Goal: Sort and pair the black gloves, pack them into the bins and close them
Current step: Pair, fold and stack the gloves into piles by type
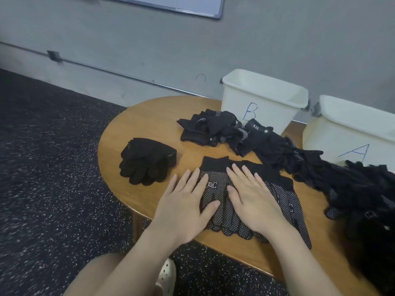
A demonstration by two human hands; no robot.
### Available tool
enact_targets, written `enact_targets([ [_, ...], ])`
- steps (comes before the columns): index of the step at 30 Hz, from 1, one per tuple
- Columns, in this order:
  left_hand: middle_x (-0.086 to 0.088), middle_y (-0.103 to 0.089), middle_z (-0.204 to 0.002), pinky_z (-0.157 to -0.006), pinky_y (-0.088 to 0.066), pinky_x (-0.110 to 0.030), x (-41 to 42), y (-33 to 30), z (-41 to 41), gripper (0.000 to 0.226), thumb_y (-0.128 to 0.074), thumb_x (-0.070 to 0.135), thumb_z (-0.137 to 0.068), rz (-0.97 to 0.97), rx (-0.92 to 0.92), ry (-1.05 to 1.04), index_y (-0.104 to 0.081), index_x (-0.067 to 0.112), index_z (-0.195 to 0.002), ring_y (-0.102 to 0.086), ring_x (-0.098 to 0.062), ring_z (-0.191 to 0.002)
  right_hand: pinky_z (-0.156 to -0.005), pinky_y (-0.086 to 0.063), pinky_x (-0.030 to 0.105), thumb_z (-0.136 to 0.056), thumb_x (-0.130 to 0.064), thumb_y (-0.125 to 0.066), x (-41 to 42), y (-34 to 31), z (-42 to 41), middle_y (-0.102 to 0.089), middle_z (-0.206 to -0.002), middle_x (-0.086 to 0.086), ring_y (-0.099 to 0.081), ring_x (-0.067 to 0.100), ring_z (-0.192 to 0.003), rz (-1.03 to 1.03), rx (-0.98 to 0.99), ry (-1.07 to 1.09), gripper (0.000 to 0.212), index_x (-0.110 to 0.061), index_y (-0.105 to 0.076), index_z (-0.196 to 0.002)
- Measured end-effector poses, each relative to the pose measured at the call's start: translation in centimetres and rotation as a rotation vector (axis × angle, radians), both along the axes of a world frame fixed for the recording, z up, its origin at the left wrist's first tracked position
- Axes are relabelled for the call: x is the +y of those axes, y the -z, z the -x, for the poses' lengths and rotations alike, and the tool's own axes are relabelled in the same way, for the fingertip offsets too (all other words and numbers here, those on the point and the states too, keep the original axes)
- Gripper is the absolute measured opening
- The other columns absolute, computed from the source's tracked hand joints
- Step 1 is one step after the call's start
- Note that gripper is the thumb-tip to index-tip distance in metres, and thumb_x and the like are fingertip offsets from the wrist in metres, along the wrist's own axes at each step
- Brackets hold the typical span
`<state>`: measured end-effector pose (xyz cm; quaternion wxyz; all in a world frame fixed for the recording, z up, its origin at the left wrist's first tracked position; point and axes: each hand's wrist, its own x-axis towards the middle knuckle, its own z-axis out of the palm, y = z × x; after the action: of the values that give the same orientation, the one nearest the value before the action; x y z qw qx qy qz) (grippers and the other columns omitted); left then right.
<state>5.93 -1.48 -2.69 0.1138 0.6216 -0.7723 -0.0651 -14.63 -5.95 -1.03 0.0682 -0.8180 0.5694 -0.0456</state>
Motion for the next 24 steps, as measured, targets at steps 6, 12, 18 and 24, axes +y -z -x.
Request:
enact_targets([
  [6, 0.005, 0.005, -0.173, -0.129, 0.007, -0.037, 1.3, 0.0, -0.4, 0.087, 0.003, 0.078, -0.093, 0.014, -0.001, -0.041, 0.002, 0.031, -0.165, 0.008, -0.013, -0.159, -0.125, 0.012, 0.028, -0.107, -0.051, -0.011, -0.3, -0.1, 0.0, 0.006, -0.170, -0.018, 0.014, 0.002, -0.155, -0.012, -0.001, 0.007, 0.060, -0.034, -0.004, -0.165],
  [12, 0.004, 0.000, -0.174, -0.127, 0.009, -0.032, 1.5, -0.8, -0.8, 0.084, -0.007, 0.078, -0.095, 0.015, 0.061, -0.096, -0.002, 0.032, -0.165, 0.004, -0.012, -0.159, -0.124, 0.009, 0.025, -0.109, -0.051, -0.018, -0.2, -0.5, -0.2, -0.003, -0.171, -0.014, 0.004, 0.003, -0.156, 0.003, -0.047, 0.030, 0.058, -0.035, -0.016, -0.164],
  [18, 0.005, -0.001, -0.174, -0.128, 0.008, -0.032, 1.1, -0.9, -1.9, 0.084, -0.005, 0.076, -0.094, -0.024, 0.119, -0.081, -0.002, 0.033, -0.165, 0.003, -0.011, -0.159, -0.103, -0.047, 0.037, -0.103, -0.050, -0.040, -1.9, -2.9, 0.7, -0.057, -0.144, -0.006, -0.056, 0.017, -0.129, 0.248, -0.294, 0.217, 0.049, -0.023, -0.061, -0.138],
  [24, 0.006, -0.002, -0.174, -0.130, 0.005, -0.036, 0.5, -0.2, -1.8, 0.078, -0.016, 0.070, -0.101, -0.021, 0.157, -0.039, -0.001, 0.029, -0.166, 0.003, -0.008, -0.159, -0.089, -0.054, 0.041, -0.098, -0.046, -0.061, -7.7, -5.1, 0.3, -0.068, -0.125, -0.001, -0.065, 0.023, -0.111, 0.270, -0.319, 0.382, 0.046, -0.023, -0.061, -0.137],
])
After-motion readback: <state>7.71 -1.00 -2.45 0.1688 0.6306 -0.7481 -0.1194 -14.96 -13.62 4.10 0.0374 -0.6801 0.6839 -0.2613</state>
